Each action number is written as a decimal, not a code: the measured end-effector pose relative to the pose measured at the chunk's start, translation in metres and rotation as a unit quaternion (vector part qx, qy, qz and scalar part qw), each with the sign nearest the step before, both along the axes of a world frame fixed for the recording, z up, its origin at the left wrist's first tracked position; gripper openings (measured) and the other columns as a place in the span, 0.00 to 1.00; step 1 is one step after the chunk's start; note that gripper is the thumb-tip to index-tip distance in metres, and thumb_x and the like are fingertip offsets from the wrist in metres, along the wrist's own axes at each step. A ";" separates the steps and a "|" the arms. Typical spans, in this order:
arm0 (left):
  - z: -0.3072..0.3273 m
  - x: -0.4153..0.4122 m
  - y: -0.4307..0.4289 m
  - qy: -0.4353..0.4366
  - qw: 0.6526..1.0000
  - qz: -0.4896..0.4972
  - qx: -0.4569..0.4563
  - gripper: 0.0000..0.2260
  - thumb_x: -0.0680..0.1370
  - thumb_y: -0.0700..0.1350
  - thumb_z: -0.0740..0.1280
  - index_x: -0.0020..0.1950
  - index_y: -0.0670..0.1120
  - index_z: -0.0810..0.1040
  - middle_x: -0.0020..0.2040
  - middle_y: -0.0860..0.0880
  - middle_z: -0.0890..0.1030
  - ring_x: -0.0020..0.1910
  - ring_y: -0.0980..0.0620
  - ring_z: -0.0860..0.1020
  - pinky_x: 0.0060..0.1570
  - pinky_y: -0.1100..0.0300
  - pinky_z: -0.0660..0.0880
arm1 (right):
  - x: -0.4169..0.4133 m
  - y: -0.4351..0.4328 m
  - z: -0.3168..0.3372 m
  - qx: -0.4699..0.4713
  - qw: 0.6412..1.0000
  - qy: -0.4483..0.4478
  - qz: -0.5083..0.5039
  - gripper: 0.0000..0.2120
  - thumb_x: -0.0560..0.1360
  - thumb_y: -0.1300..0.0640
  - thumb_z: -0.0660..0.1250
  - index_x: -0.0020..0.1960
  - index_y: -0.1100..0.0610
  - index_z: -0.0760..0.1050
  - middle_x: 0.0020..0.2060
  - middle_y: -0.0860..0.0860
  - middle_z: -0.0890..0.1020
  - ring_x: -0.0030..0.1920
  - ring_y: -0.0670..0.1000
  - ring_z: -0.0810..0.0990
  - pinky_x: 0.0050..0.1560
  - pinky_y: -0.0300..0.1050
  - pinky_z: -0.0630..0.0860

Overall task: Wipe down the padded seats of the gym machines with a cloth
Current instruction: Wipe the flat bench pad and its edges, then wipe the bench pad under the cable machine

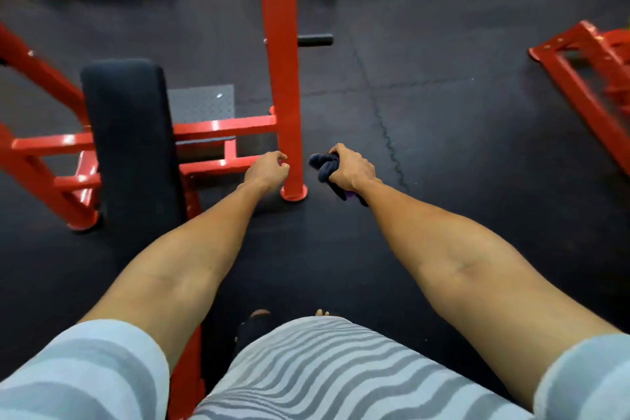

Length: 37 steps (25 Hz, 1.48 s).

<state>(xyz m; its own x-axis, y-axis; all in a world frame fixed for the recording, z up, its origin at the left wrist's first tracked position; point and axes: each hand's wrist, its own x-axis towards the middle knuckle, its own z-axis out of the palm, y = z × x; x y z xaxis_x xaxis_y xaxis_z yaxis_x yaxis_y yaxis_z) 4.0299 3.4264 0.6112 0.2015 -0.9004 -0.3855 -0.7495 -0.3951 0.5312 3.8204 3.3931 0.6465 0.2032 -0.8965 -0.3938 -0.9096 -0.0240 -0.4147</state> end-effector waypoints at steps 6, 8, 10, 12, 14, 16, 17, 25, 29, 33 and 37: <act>0.059 -0.123 -0.109 -0.033 0.990 -0.134 -0.034 0.19 0.79 0.45 0.61 0.69 0.49 0.77 0.68 0.46 0.79 0.66 0.43 0.76 0.63 0.52 0.73 | -0.130 -0.050 0.048 -0.058 0.989 -0.007 -0.137 0.20 0.75 0.57 0.62 0.66 0.47 0.68 0.59 0.51 0.79 0.56 0.57 0.78 0.51 0.50 0.71; 0.075 -0.166 -0.146 -0.032 0.983 -0.175 -0.051 0.19 0.79 0.47 0.60 0.69 0.50 0.77 0.67 0.47 0.79 0.65 0.43 0.76 0.60 0.52 0.73 | -0.174 -0.067 0.063 -0.082 0.981 -0.001 -0.178 0.20 0.74 0.56 0.63 0.65 0.47 0.68 0.58 0.51 0.79 0.52 0.56 0.77 0.51 0.49 0.71; 0.085 -0.205 -0.183 -0.017 0.976 -0.206 -0.069 0.18 0.80 0.48 0.59 0.69 0.50 0.77 0.67 0.46 0.78 0.63 0.42 0.76 0.60 0.51 0.74 | -0.212 -0.083 0.078 -0.106 0.971 0.001 -0.214 0.19 0.74 0.56 0.63 0.64 0.47 0.68 0.58 0.50 0.79 0.54 0.56 0.77 0.50 0.48 0.69; 0.093 -0.258 -0.218 -0.001 0.965 -0.251 -0.076 0.18 0.80 0.48 0.59 0.68 0.51 0.77 0.66 0.45 0.78 0.62 0.41 0.76 0.61 0.50 0.74 | -0.258 -0.093 0.091 -0.125 0.958 0.021 -0.257 0.20 0.74 0.56 0.64 0.65 0.46 0.69 0.60 0.50 0.78 0.57 0.57 0.79 0.50 0.48 0.68; 0.103 -0.313 -0.244 0.016 0.951 -0.296 -0.084 0.18 0.79 0.48 0.59 0.67 0.51 0.77 0.66 0.46 0.78 0.61 0.42 0.77 0.59 0.51 0.73 | -0.305 -0.100 0.104 -0.131 0.942 0.047 -0.306 0.20 0.74 0.55 0.63 0.66 0.46 0.69 0.61 0.49 0.78 0.60 0.57 0.78 0.51 0.47 0.69; 0.113 -0.367 -0.262 0.026 0.937 -0.337 -0.089 0.18 0.80 0.48 0.59 0.68 0.50 0.77 0.66 0.45 0.78 0.61 0.42 0.77 0.59 0.51 0.73 | -0.346 -0.101 0.116 -0.133 0.925 0.062 -0.351 0.21 0.74 0.55 0.63 0.67 0.45 0.68 0.62 0.50 0.78 0.60 0.56 0.79 0.50 0.47 0.69; 0.117 -0.391 -0.268 0.026 0.929 -0.357 -0.091 0.18 0.80 0.47 0.59 0.68 0.50 0.76 0.66 0.45 0.78 0.61 0.41 0.77 0.59 0.51 0.74 | -0.363 -0.101 0.121 -0.135 0.917 0.064 -0.371 0.21 0.74 0.55 0.63 0.67 0.45 0.68 0.62 0.50 0.78 0.60 0.56 0.79 0.50 0.47 0.69; 0.160 -0.608 -0.256 0.058 0.858 -0.497 -0.120 0.18 0.80 0.48 0.61 0.70 0.51 0.76 0.65 0.45 0.80 0.60 0.41 0.79 0.62 0.48 0.76 | -0.521 -0.047 0.145 -0.163 0.840 0.103 -0.507 0.22 0.75 0.54 0.65 0.69 0.48 0.67 0.64 0.51 0.77 0.60 0.58 0.79 0.49 0.48 0.70; 0.178 -0.719 -0.232 0.053 0.817 -0.555 -0.149 0.18 0.80 0.48 0.62 0.69 0.52 0.77 0.66 0.47 0.79 0.62 0.42 0.78 0.61 0.50 0.75 | -0.609 -0.013 0.155 -0.185 0.803 0.107 -0.556 0.21 0.76 0.54 0.64 0.68 0.49 0.68 0.63 0.51 0.78 0.61 0.57 0.79 0.49 0.47 0.69; 0.193 -0.834 -0.200 0.066 0.784 -0.594 -0.168 0.15 0.79 0.47 0.63 0.66 0.50 0.79 0.65 0.45 0.81 0.63 0.41 0.78 0.60 0.51 0.75 | -0.707 0.024 0.161 -0.197 0.768 0.122 -0.597 0.20 0.76 0.55 0.65 0.68 0.50 0.69 0.63 0.53 0.78 0.61 0.59 0.79 0.47 0.47 0.69; 0.208 -0.933 -0.181 0.078 0.758 -0.620 -0.185 0.16 0.78 0.48 0.63 0.65 0.51 0.80 0.65 0.46 0.81 0.63 0.41 0.78 0.63 0.51 0.75 | -0.789 0.058 0.177 -0.190 0.752 0.131 -0.618 0.23 0.73 0.56 0.66 0.67 0.49 0.69 0.62 0.52 0.78 0.60 0.59 0.80 0.48 0.48 0.71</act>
